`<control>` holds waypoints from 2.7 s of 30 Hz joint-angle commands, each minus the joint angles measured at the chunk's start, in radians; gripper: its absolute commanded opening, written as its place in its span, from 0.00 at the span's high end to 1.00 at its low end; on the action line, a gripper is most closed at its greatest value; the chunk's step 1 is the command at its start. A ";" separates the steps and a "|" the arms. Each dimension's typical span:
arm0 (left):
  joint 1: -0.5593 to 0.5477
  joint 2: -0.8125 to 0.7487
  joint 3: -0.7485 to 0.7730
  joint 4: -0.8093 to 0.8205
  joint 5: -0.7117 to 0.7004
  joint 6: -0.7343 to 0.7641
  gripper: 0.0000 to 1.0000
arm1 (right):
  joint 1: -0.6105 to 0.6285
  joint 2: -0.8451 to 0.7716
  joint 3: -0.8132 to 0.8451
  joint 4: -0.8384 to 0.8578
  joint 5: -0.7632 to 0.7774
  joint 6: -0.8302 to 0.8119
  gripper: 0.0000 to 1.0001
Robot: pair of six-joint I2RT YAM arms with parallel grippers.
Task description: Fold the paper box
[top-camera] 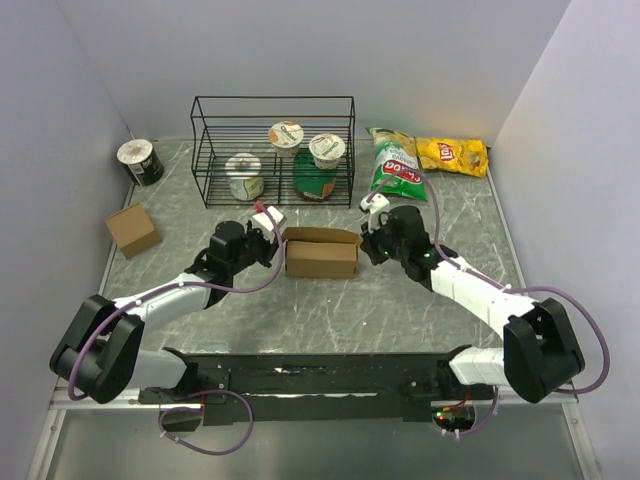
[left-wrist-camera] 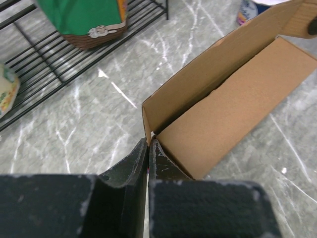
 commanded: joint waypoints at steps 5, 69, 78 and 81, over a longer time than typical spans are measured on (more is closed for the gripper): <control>-0.043 -0.026 0.002 0.047 -0.033 -0.029 0.92 | 0.141 0.057 0.108 -0.033 0.227 0.170 1.00; -0.190 0.136 0.047 0.077 -0.264 -0.672 0.95 | 0.395 0.100 0.050 0.104 0.723 0.127 1.00; -0.204 0.130 0.012 0.065 -0.277 -0.686 0.95 | 0.398 0.073 0.029 0.122 0.749 0.135 1.00; -0.216 0.120 -0.017 0.073 -0.294 -0.674 0.95 | 0.398 0.059 0.032 0.111 0.745 0.141 1.00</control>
